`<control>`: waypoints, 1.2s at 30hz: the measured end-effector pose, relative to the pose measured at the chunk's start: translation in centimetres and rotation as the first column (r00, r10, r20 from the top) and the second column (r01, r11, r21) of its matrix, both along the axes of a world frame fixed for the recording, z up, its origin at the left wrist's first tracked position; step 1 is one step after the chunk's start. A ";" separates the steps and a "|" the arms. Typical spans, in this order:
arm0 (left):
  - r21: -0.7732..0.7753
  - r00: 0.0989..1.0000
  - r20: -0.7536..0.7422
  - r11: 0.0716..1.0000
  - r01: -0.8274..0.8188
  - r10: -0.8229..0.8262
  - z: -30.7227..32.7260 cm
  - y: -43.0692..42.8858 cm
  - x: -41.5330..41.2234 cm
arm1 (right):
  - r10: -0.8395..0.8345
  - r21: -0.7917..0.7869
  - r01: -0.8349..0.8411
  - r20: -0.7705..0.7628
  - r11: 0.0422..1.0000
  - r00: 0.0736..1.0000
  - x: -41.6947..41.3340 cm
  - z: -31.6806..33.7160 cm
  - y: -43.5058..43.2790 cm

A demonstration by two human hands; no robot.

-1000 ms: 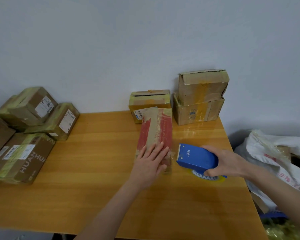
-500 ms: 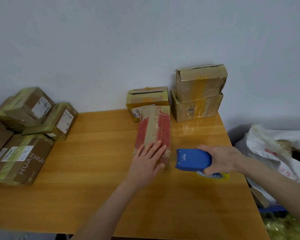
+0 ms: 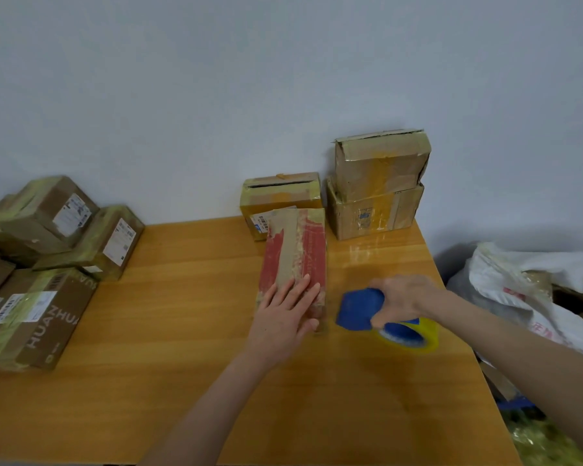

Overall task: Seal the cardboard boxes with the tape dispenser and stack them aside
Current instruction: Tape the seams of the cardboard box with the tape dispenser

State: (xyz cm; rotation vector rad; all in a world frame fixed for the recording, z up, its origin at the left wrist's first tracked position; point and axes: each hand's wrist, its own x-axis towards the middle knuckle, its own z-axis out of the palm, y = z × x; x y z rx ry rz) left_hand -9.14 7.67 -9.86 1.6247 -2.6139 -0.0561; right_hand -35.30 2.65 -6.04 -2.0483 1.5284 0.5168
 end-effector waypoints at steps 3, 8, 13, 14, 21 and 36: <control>-0.011 1.000 0.007 1.000 -0.006 0.006 -0.1 -0.2 0.1 | -0.173 0.058 0.167 0.112 0.984 0.979 -1.9 -0.8 0.3; -0.024 0.999 0.032 1.000 -0.019 0.020 -0.3 -0.2 -0.2 | -0.602 0.233 0.590 0.562 0.773 0.567 -3.6 -2.8 1.5; -0.003 0.998 0.025 0.998 -0.057 0.057 -0.1 0.2 -1.0 | -0.833 0.520 0.727 0.538 0.448 0.129 -3.5 -6.9 3.3; 0.006 0.997 0.019 0.997 -0.071 0.071 -0.1 0.3 -1.3 | -0.859 0.572 0.722 0.508 0.390 0.061 -3.5 -7.4 3.8; 0.056 0.994 0.009 0.993 -0.106 0.106 -0.1 0.8 -1.4 | -0.915 0.568 0.786 0.403 0.244 -0.007 -4.2 -9.5 5.4; 0.250 0.796 -0.274 0.839 -0.483 0.539 0.9 -0.3 -0.4 | -0.247 -0.177 0.393 0.535 0.902 0.808 10.5 -2.0 4.6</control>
